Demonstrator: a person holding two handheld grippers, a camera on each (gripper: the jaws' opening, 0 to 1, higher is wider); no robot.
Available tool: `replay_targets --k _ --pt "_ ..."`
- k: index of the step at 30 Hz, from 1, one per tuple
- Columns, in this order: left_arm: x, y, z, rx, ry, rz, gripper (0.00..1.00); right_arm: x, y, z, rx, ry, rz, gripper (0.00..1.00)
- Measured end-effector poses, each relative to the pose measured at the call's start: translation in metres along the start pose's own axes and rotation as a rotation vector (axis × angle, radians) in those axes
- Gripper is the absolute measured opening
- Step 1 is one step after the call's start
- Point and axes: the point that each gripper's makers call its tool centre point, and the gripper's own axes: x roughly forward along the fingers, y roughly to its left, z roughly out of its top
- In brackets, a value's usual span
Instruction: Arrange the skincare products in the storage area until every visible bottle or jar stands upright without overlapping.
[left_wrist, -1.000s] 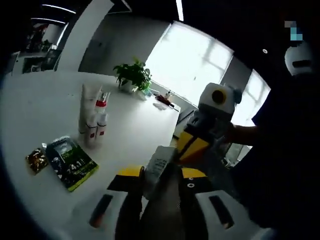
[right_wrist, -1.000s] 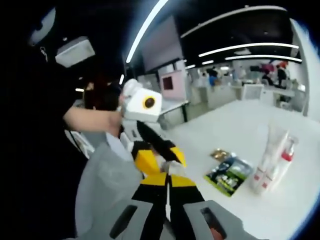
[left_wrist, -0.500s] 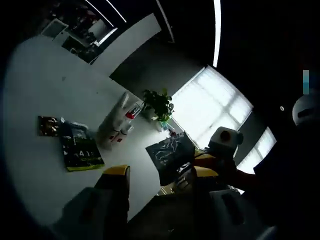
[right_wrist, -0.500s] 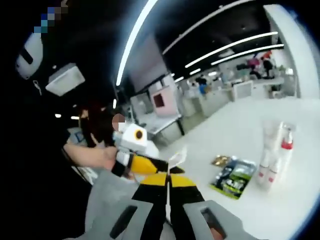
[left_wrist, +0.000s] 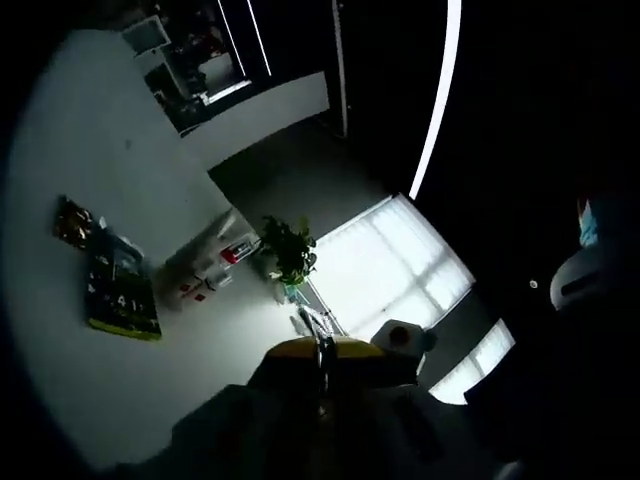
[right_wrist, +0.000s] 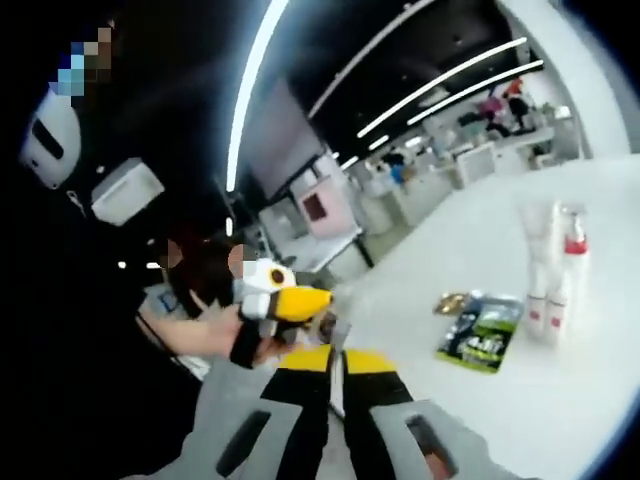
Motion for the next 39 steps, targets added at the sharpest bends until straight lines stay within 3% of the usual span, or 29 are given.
replay_targets --k 1,3,5,7,10,13,16,19,25,26,28,31,33,34,36,38,39 --pt "0.001 -0.004 0.000 -0.001 0.019 -0.012 0.00 0.000 0.007 0.001 0.026 -0.005 0.041 0.16" --pt "0.003 -0.008 -0.006 0.039 0.122 -0.013 0.00 -0.001 0.006 0.004 0.067 -0.009 0.048 0.42" --pt "0.005 -0.008 -0.013 0.106 0.253 0.008 0.00 -0.003 0.009 0.011 0.087 -0.019 0.093 0.51" --pt "0.004 -0.009 -0.025 0.182 0.418 0.017 0.00 -0.006 0.012 0.018 0.064 -0.006 0.140 0.52" --pt "0.003 -0.014 -0.035 0.255 0.572 0.005 0.00 -0.007 0.014 0.013 -0.015 0.099 0.180 0.45" --pt "0.005 -0.022 -0.039 0.304 0.644 -0.026 0.00 -0.008 0.026 0.005 -0.064 0.202 0.270 0.34" --pt "0.004 -0.023 -0.045 0.336 0.700 -0.035 0.00 -0.005 0.029 0.002 -0.079 0.233 0.287 0.30" --pt "0.002 -0.024 -0.053 0.376 0.747 -0.039 0.00 -0.008 0.032 -0.005 -0.132 0.282 0.312 0.12" --pt "-0.001 -0.026 -0.055 0.393 0.750 -0.057 0.00 -0.006 0.035 -0.016 -0.155 0.335 0.321 0.07" --pt "-0.001 -0.026 -0.054 0.394 0.745 -0.059 0.00 -0.006 0.033 -0.017 -0.168 0.337 0.313 0.01" --pt "-0.001 -0.023 -0.048 0.438 0.721 -0.052 0.00 -0.004 0.031 -0.012 -0.195 0.305 0.303 0.00" --pt "0.007 -0.022 -0.031 0.561 0.613 -0.068 0.01 -0.001 0.022 0.002 -0.174 0.231 0.246 0.00" --pt "0.008 -0.021 -0.021 0.536 0.563 -0.044 0.11 -0.001 0.018 0.018 -0.099 0.138 0.226 0.00" --pt "0.007 -0.022 -0.019 0.509 0.552 -0.040 0.23 -0.001 0.015 0.026 -0.079 0.093 0.215 0.00" --pt "0.009 -0.019 -0.009 0.510 0.481 -0.022 0.35 -0.003 0.010 0.043 -0.002 -0.017 0.198 0.00" --pt "0.010 -0.018 -0.002 0.463 0.411 -0.009 0.37 -0.006 0.002 0.053 0.074 -0.103 0.171 0.00" --pt "0.011 -0.019 0.004 0.430 0.341 -0.011 0.36 -0.007 -0.002 0.058 0.117 -0.150 0.156 0.00"
